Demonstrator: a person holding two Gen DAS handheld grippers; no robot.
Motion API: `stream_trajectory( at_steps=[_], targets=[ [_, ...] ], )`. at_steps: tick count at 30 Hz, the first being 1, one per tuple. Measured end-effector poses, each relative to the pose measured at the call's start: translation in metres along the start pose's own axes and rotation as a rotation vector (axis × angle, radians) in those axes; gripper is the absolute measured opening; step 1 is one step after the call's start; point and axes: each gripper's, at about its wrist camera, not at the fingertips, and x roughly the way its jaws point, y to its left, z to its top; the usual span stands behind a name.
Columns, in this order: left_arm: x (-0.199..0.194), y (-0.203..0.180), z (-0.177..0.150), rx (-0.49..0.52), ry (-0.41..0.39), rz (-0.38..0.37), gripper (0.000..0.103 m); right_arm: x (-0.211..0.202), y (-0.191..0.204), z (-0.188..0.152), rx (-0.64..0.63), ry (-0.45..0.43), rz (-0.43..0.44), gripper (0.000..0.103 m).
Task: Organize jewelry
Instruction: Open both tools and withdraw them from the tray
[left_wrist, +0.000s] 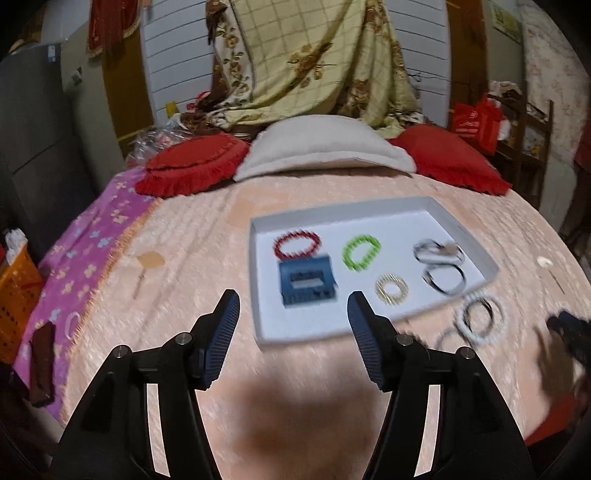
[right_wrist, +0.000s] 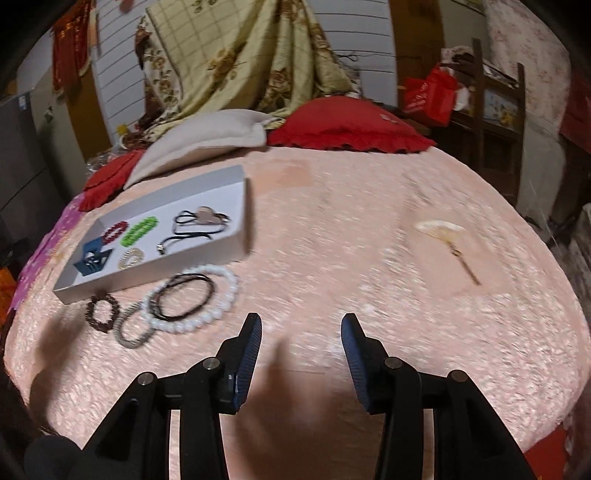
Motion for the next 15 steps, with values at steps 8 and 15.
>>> stream_trajectory(
  at_steps=[8,15],
  targets=[
    [0.035,-0.019,-0.064,0.019,0.132,-0.109,0.061,0.01,-0.001,-0.001,0.043,0.047,0.021,0.043],
    [0.053,-0.04,-0.047,0.019,0.126,-0.213,0.061,0.018,0.03,-0.005,-0.065,0.07,0.047,0.043]
  ],
)
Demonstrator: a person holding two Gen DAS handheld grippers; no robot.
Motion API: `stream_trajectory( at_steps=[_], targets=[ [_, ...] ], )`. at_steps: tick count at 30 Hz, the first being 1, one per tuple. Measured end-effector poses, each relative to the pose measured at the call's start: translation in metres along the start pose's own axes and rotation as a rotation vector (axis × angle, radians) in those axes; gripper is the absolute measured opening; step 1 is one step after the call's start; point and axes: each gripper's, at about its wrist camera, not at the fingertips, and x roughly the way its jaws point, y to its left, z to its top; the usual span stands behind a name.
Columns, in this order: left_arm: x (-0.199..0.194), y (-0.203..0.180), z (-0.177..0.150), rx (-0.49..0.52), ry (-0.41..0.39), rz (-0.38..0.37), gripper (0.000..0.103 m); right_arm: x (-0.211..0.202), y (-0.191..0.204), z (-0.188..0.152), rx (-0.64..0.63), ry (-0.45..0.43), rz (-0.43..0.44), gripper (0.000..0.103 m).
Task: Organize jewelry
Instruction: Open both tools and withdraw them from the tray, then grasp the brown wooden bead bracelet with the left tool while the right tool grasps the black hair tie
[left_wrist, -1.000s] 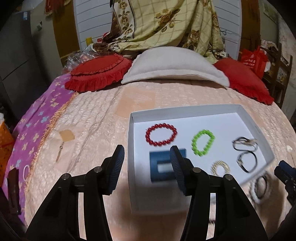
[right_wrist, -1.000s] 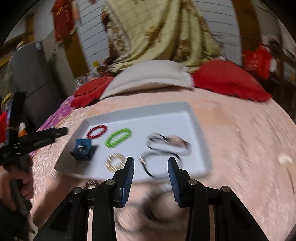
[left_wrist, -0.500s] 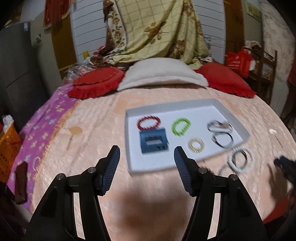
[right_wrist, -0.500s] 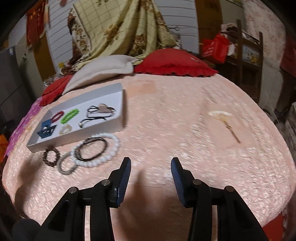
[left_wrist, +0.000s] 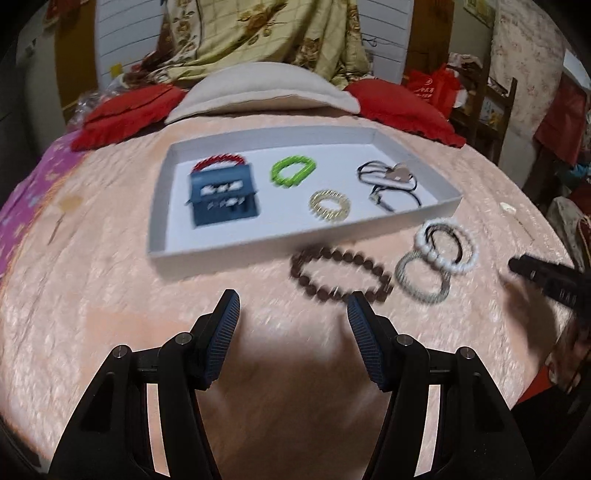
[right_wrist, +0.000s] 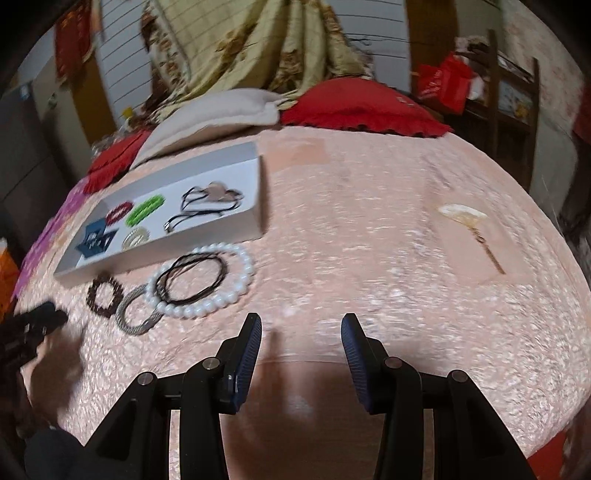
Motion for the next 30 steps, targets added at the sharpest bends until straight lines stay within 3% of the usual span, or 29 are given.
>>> stream_trajectory(
  at_steps=[7,11,18,26,30],
  targets=[
    [0.033,0.006,0.014,-0.038,0.064,0.023,0.061,0.003,0.003,0.002,0.0,0.001,0.006,0.043],
    [0.038,0.02,0.011,-0.096,0.061,0.007,0.06,0.001,0.004,0.004,0.005,-0.019,0.023,0.043],
    [0.04,0.015,0.011,-0.067,0.049,0.007,0.06,-0.004,0.025,0.008,-0.038,-0.076,0.149,0.043],
    [0.045,0.006,0.011,-0.019,0.062,0.058,0.06,0.024,0.062,0.031,-0.06,-0.056,0.324,0.043],
    [0.044,0.008,0.011,-0.026,0.06,0.05,0.06,0.052,0.075,0.037,-0.012,0.023,0.317,0.03]
  ],
)
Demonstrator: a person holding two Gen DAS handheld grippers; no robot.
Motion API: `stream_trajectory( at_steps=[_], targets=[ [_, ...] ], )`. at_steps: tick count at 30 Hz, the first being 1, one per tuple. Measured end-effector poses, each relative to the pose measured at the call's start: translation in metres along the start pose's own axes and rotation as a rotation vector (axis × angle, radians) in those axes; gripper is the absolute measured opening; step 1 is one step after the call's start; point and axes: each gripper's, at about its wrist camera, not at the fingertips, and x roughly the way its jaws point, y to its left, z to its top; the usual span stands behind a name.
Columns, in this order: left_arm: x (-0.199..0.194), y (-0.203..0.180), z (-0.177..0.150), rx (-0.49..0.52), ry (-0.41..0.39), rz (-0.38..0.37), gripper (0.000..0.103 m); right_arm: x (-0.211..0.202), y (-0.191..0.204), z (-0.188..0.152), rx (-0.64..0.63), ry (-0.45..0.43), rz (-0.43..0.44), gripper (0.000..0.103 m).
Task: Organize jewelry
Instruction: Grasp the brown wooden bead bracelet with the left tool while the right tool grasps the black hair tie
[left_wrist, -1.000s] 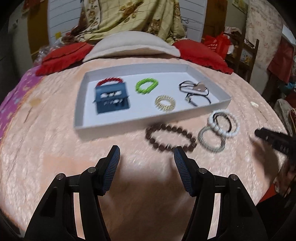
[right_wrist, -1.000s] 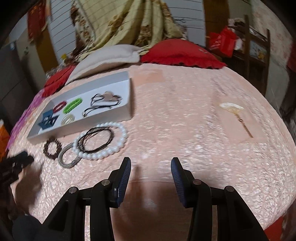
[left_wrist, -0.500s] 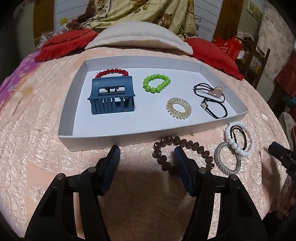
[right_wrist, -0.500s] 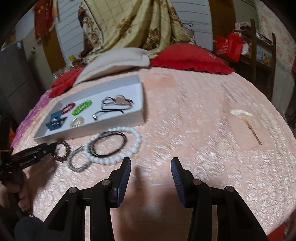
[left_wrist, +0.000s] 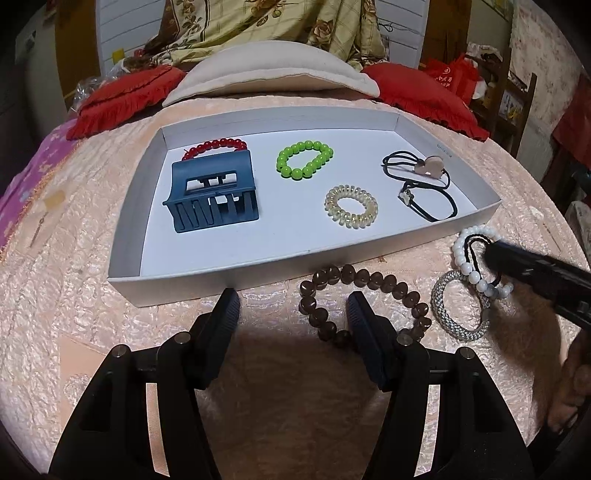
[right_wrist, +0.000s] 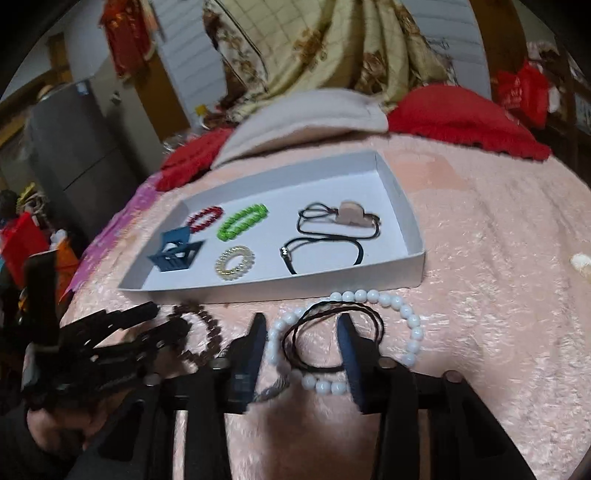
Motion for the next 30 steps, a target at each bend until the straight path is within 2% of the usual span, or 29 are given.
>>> stream_trajectory(
  at_steps=[2,6,8,13,16,21,25,30],
  targets=[
    [0.0,0.0,0.0,-0.003,-0.001,-0.003,0.06,0.01,0.001,0.001,0.031,0.025,0.019,0.027],
    [-0.001,0.001,0.0,-0.008,-0.003,-0.01,0.06,0.023,0.007,0.002,0.038,0.04,-0.016,0.025],
    [-0.001,0.002,0.0,-0.01,-0.003,-0.012,0.06,0.024,0.006,0.003,0.053,0.041,-0.012,0.019],
    [-0.001,0.002,0.0,-0.006,-0.003,-0.008,0.06,0.025,-0.011,0.001,0.183,0.042,0.095,0.011],
    [0.0,0.0,0.0,0.001,0.0,0.0,0.06,0.022,-0.016,-0.001,0.225,0.021,0.128,0.01],
    [0.001,-0.002,0.0,0.008,-0.002,0.019,0.055,0.001,-0.014,0.0,0.212,-0.046,0.161,0.01],
    [0.0,-0.001,0.0,0.004,-0.007,0.032,0.048,-0.011,-0.014,-0.001,0.183,-0.072,0.142,0.01],
    [0.0,-0.001,-0.001,0.006,-0.006,0.033,0.047,-0.016,-0.017,-0.003,0.169,-0.075,0.137,0.01]
  ],
)
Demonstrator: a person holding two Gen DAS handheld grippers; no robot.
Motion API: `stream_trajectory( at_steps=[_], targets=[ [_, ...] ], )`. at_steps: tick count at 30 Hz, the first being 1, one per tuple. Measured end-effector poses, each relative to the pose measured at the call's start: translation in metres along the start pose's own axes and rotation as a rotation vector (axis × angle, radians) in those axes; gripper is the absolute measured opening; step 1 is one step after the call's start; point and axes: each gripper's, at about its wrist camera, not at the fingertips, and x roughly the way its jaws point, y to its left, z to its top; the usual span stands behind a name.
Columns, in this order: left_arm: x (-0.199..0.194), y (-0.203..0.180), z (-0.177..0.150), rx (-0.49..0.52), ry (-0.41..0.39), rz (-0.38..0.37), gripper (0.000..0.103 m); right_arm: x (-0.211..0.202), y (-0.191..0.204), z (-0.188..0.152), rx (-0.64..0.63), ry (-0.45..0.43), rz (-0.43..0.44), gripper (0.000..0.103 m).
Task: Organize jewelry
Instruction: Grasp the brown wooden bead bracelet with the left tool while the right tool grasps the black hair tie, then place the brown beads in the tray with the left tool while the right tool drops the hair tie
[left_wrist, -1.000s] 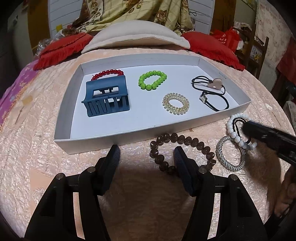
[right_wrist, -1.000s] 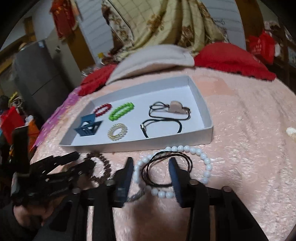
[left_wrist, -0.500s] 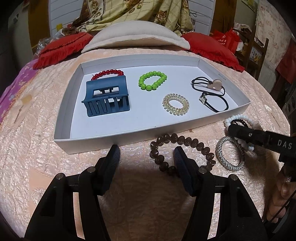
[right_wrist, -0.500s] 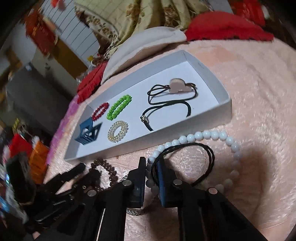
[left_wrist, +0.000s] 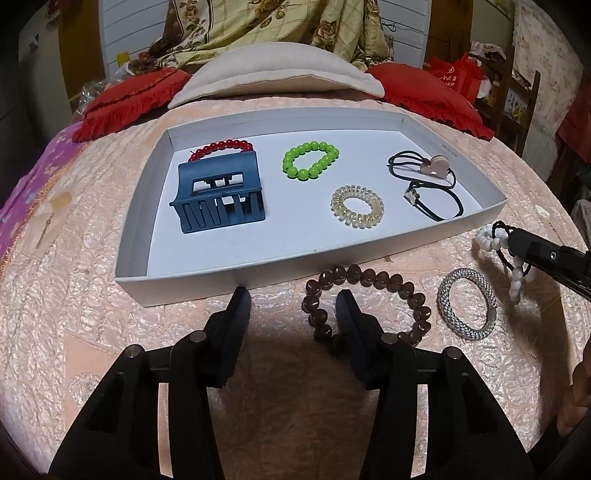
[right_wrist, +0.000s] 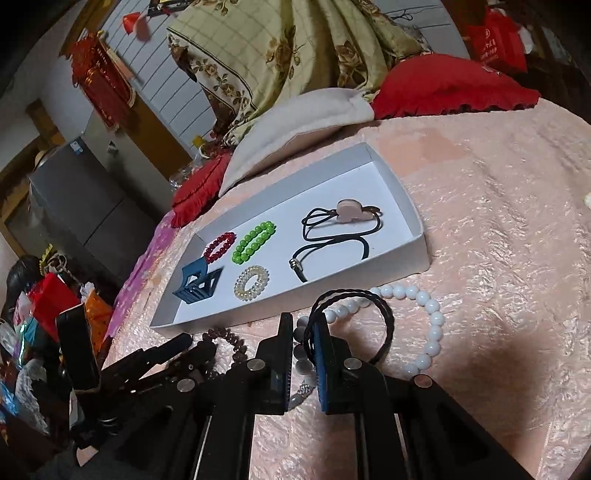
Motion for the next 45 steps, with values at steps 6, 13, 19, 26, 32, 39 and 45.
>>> stream_trajectory(
  at_steps=[6,13,19,26,32,39,45],
  targets=[
    [0.0,-0.001,0.0,0.003,0.0,0.004,0.048,0.018,-0.032,-0.009,0.183,0.095,0.054,0.01],
    [0.0,0.0,0.0,0.002,0.0,0.002,0.048,0.025,-0.032,-0.01,0.199,0.109,0.073,0.01],
    [-0.001,0.0,0.0,-0.001,-0.001,-0.001,0.047,0.028,-0.039,-0.007,0.281,0.102,0.112,0.015],
    [-0.001,0.0,0.0,0.0,-0.001,0.0,0.047,0.026,-0.051,-0.008,0.394,0.066,0.172,0.016],
    [-0.001,0.0,0.0,0.0,-0.001,0.0,0.048,0.024,-0.051,-0.006,0.405,0.066,0.174,0.015],
    [-0.002,0.001,-0.001,-0.01,-0.013,-0.014,0.018,0.017,-0.04,-0.002,0.326,0.042,0.12,0.002],
    [-0.01,0.003,-0.006,-0.007,-0.024,-0.111,0.009,-0.01,-0.029,0.005,0.236,-0.05,0.075,0.002]
  ],
)
